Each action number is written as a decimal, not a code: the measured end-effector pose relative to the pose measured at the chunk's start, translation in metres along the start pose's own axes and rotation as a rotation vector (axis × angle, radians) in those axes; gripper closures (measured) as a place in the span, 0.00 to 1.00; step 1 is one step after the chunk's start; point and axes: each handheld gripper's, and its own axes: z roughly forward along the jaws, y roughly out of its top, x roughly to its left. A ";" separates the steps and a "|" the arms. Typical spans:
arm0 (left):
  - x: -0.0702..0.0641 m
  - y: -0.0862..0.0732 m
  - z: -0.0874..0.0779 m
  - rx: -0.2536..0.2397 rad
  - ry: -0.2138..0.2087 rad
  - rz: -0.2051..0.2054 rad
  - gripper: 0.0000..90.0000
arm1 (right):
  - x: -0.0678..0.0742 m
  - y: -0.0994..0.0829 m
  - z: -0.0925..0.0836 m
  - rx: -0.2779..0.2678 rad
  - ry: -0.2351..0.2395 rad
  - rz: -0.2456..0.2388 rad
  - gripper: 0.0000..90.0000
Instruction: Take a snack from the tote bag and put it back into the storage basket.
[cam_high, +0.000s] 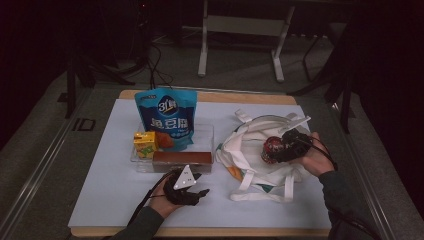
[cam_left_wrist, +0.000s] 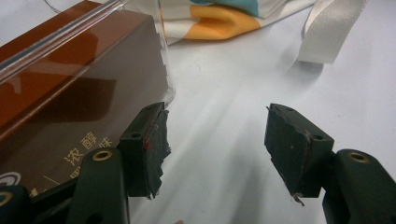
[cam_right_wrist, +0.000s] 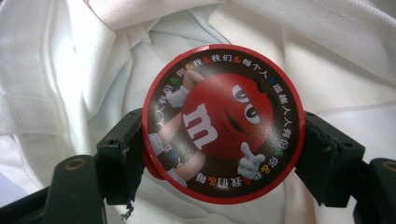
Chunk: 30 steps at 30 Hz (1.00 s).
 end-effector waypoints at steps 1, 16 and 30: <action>0.000 0.000 0.000 0.000 0.000 0.000 0.44 | 0.001 0.000 0.000 -0.002 -0.001 0.000 0.28; 0.000 0.000 0.000 -0.001 0.000 0.000 0.44 | 0.009 0.004 -0.004 -0.021 0.014 -0.026 0.28; 0.000 0.000 0.000 0.000 0.000 0.001 0.44 | 0.017 0.009 -0.007 -0.034 0.030 -0.047 0.28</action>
